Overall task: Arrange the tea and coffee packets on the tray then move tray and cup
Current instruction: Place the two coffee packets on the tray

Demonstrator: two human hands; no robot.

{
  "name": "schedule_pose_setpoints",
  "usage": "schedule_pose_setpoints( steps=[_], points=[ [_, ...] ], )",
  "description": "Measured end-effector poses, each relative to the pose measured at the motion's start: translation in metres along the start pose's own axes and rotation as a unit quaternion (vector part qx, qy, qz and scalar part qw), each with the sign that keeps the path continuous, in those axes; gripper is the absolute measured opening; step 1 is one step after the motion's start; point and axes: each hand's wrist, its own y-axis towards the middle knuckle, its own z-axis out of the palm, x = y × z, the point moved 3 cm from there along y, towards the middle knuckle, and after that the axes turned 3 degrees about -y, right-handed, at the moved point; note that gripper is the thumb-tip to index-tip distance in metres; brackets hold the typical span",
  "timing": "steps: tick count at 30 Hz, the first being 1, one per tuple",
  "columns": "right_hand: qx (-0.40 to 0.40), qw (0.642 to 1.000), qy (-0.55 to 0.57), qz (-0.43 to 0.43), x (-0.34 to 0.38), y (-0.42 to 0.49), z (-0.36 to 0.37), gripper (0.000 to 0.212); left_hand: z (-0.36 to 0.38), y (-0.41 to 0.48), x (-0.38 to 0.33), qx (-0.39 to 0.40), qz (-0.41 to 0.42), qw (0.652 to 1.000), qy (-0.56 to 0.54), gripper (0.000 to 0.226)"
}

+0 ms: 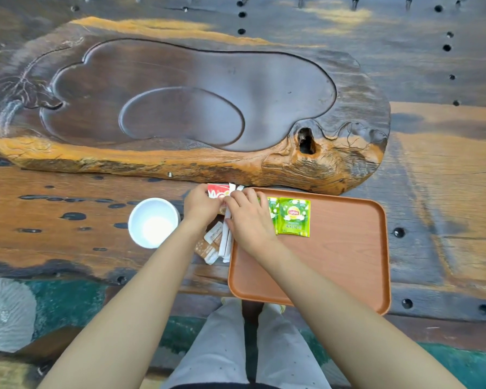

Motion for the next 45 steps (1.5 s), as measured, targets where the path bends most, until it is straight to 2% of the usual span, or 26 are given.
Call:
schedule_pose_setpoints(
  steps=[4,7,11,14,17,18,20,22,23,26,28,30,34,38,41,45],
  points=[
    [0.002,1.000,-0.012,-0.008,0.004,-0.009,0.003,0.028,-0.025,-0.008,-0.005,-0.043,0.069,0.991,0.111,0.024],
    [-0.002,0.998,-0.032,-0.055,0.014,-0.011,0.007,0.028,-0.049,-0.020,-0.005,-0.078,0.078,0.989,0.104,0.033],
    [0.070,0.988,-0.060,-0.120,0.032,-0.007,0.015,0.029,-0.073,-0.035,0.003,-0.070,0.053,0.996,-0.015,0.026],
    [0.081,0.990,-0.063,-0.097,0.035,-0.003,0.016,0.028,-0.082,-0.044,0.011,-0.051,0.022,0.989,-0.138,0.026],
    [0.104,0.988,-0.063,-0.091,0.036,0.001,0.015,0.025,-0.089,-0.049,0.015,-0.054,0.004,0.981,-0.187,0.026],
    [0.107,0.990,-0.038,-0.083,0.035,0.003,0.013,0.021,-0.091,-0.050,0.017,-0.051,-0.003,0.978,-0.204,0.026],
    [0.092,0.991,0.080,-0.048,0.032,0.006,0.005,0.011,-0.095,-0.052,0.020,-0.043,-0.013,0.969,-0.242,0.027],
    [0.100,0.975,0.196,-0.019,0.032,0.010,-0.002,0.003,-0.098,-0.053,0.021,-0.041,-0.017,0.960,-0.275,0.027],
    [0.121,0.968,0.217,-0.021,0.035,0.012,-0.003,0.002,-0.099,-0.053,0.022,-0.041,-0.016,0.956,-0.289,0.028],
    [0.208,0.963,0.162,-0.057,0.052,0.010,0.006,0.013,-0.100,-0.056,0.022,-0.032,-0.014,0.947,-0.319,0.025],
    [0.232,0.965,0.100,-0.064,0.060,0.006,0.017,0.027,-0.101,-0.058,0.021,-0.020,-0.012,0.943,-0.332,0.023],
    [0.219,0.972,0.067,-0.051,0.064,0.002,0.022,0.034,-0.100,-0.060,0.021,-0.003,-0.005,0.942,-0.334,0.022],
    [0.179,0.983,0.032,-0.022,0.068,0.001,0.019,0.031,-0.099,-0.064,0.022,0.012,0.004,0.945,-0.328,0.021],
    [0.186,0.980,0.061,0.020,0.068,0.003,0.021,0.044,-0.096,-0.067,0.020,0.017,0.011,0.945,-0.325,0.022],
    [0.187,0.977,0.082,0.063,0.072,0.003,0.024,0.044,-0.094,-0.068,0.017,0.024,0.018,0.946,-0.323,0.022],
    [0.137,0.985,0.067,0.081,0.074,0.002,0.026,0.041,-0.091,-0.070,0.014,0.027,0.029,0.949,-0.312,0.020]
  ],
)
